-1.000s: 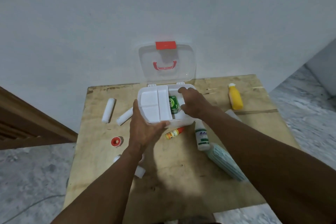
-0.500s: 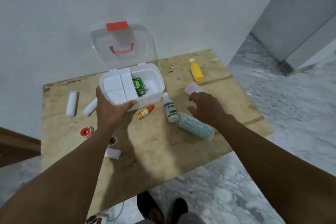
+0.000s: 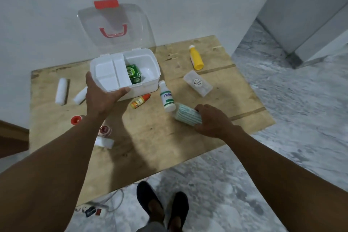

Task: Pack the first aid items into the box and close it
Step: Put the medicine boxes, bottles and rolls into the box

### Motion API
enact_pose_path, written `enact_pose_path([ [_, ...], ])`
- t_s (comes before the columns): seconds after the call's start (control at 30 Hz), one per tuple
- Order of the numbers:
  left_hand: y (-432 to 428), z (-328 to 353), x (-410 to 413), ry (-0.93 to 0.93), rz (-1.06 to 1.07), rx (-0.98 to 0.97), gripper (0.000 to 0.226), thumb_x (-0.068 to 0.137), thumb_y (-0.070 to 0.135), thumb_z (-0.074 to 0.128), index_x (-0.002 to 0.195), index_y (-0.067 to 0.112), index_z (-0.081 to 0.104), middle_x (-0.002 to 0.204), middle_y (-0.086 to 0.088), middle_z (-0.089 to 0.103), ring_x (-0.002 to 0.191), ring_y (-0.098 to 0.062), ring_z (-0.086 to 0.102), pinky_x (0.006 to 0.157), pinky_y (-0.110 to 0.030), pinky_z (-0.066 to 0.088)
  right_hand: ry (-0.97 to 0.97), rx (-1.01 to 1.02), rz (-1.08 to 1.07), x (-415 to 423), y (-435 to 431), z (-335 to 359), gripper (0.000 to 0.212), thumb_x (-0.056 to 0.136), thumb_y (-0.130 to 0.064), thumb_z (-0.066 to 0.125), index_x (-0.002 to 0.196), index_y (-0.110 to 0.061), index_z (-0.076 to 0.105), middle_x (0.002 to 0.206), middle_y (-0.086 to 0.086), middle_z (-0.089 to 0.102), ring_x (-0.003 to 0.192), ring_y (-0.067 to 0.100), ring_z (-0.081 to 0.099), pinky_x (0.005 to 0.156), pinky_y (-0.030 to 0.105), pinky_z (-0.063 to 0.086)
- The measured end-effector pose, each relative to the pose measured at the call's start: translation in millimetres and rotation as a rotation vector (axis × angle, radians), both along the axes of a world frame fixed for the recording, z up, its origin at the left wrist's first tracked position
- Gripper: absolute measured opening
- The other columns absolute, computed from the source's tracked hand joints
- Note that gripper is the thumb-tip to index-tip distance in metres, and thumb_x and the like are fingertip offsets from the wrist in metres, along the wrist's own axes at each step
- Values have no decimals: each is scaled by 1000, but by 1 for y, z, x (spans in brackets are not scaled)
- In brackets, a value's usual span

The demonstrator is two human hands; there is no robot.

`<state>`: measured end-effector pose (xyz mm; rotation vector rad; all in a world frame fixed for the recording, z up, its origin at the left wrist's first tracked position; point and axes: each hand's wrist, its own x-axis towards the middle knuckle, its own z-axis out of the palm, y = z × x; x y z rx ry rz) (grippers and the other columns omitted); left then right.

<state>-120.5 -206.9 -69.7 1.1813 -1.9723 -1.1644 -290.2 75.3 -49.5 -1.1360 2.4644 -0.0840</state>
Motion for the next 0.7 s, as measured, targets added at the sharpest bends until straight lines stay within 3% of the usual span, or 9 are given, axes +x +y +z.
enact_pose_path([
  [0.2,0,8,0,49,-4,27,103,61,33,93,141,16,30,125,13,45,116,-8,45,95,-29,39,77,-174,-20,-17,-14,40,54,73,-31,72,122,-13,57,108,10,65,94,29,63,69,30,44],
  [0.33,1,10,0,81,-11,37,102,61,27,93,141,16,30,123,13,46,112,-7,45,91,-27,38,164,-324,100,-23,-65,76,44,70,-27,64,110,-7,64,95,13,65,86,34,62,68,31,42],
  [0.4,1,10,2,91,-13,35,101,61,26,93,139,17,31,122,14,46,111,-6,45,88,-27,38,212,-373,190,-26,-99,83,48,70,-27,58,112,-6,64,92,13,66,86,35,61,75,37,46],
  [0.47,-1,9,3,110,-20,41,100,59,25,94,137,18,32,122,14,47,110,-6,46,87,-26,39,218,-309,192,-25,-132,95,54,74,-24,64,124,-8,55,106,13,65,97,34,59,80,39,47],
  [0.6,-1,9,1,135,-34,25,97,57,24,95,132,23,34,118,15,48,99,4,49,80,-16,42,317,-69,323,-21,-181,103,35,80,-17,62,114,-12,54,110,11,60,108,33,51,83,38,47],
  [0.7,2,9,0,141,-12,36,97,56,22,95,132,27,33,116,15,49,99,1,48,75,-9,38,411,98,433,-15,-204,92,31,83,-12,62,114,-12,57,111,8,61,116,29,47,81,38,47],
])
